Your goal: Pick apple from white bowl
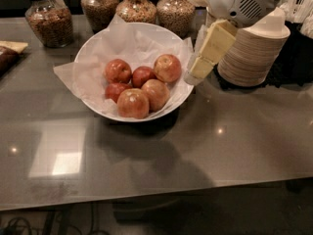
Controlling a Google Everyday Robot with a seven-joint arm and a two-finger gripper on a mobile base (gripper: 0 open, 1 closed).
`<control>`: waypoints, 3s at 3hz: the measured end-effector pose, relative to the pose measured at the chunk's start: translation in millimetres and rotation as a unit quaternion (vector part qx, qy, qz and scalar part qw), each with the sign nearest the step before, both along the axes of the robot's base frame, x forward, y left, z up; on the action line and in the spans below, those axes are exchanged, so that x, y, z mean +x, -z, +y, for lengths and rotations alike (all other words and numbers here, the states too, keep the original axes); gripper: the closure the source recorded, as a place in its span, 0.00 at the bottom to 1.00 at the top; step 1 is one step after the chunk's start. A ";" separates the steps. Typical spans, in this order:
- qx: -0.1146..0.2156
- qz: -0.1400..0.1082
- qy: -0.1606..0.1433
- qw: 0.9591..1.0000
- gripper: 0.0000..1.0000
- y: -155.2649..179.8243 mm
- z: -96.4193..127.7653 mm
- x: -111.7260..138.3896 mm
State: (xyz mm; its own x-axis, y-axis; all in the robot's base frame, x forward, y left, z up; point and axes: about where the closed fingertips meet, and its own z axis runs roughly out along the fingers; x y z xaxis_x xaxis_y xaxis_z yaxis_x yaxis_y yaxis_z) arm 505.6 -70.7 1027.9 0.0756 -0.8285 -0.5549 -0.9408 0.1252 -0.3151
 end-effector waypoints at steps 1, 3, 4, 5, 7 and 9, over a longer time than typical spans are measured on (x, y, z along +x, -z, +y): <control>0.033 0.008 -0.008 0.999 0.00 1.8 7.1 1.2; 0.177 0.063 -0.075 0.979 0.00 23.3 69.2 8.0; 0.185 0.067 -0.079 0.977 0.00 21.9 73.1 6.6; 0.190 0.057 -0.083 0.977 0.00 19.5 78.3 6.1; 0.208 0.042 -0.108 0.971 0.03 36.2 133.0 37.7; 0.204 0.052 -0.102 0.972 0.06 56.0 158.9 58.0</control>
Offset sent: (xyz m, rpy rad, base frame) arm 0.0150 0.0715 -0.0233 0.4883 0.1388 0.1561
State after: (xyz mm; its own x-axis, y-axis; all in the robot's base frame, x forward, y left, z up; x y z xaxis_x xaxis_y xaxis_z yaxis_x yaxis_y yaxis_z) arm 563.6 88.2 971.9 0.1418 -0.5113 -0.8476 -0.9832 0.0269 -0.1807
